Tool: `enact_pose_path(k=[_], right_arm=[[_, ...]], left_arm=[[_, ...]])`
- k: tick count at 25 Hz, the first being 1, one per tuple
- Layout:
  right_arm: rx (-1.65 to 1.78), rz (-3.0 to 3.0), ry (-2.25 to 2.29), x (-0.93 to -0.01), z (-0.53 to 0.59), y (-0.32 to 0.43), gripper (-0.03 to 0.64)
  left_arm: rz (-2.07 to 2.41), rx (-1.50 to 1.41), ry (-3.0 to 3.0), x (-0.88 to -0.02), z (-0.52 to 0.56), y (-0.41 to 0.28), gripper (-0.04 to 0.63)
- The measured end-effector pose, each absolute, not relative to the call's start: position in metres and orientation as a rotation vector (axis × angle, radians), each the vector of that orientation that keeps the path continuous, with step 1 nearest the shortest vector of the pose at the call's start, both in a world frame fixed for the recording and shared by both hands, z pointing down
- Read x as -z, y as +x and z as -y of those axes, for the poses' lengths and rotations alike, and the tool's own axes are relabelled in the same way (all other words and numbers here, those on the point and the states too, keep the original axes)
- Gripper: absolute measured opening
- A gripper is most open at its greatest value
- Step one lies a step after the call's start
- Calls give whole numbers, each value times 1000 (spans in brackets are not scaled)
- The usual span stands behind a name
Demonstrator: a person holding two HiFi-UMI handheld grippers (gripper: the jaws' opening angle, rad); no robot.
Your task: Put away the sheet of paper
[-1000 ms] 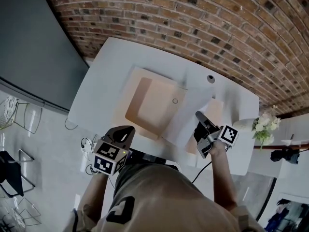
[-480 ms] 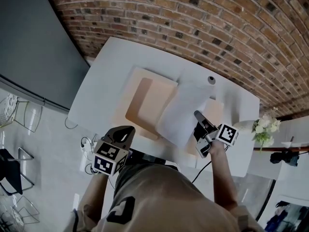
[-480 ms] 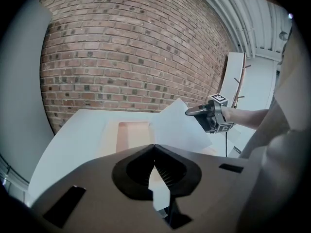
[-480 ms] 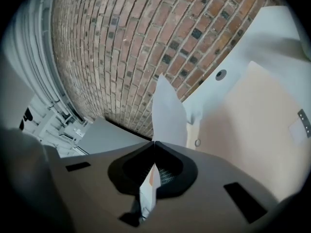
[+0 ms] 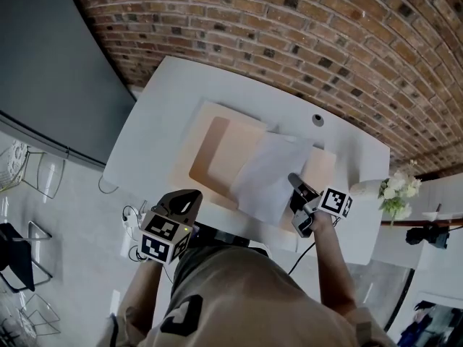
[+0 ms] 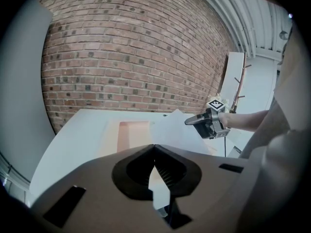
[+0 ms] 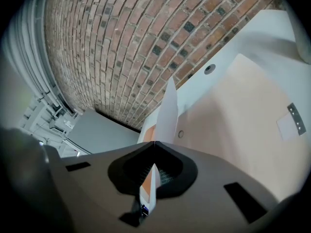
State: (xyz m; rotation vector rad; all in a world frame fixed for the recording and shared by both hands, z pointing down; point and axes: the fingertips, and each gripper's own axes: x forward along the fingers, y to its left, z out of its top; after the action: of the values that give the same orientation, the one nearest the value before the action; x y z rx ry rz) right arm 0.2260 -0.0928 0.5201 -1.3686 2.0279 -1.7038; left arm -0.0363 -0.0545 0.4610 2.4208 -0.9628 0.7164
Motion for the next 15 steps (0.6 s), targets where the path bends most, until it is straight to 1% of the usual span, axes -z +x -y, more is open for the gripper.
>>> enact_pose_path(k=[15], right_arm=[[1807, -1988, -1508, -563, 86, 232, 23]], left_arm=[[976, -717, 2407, -462, 54, -46, 14]])
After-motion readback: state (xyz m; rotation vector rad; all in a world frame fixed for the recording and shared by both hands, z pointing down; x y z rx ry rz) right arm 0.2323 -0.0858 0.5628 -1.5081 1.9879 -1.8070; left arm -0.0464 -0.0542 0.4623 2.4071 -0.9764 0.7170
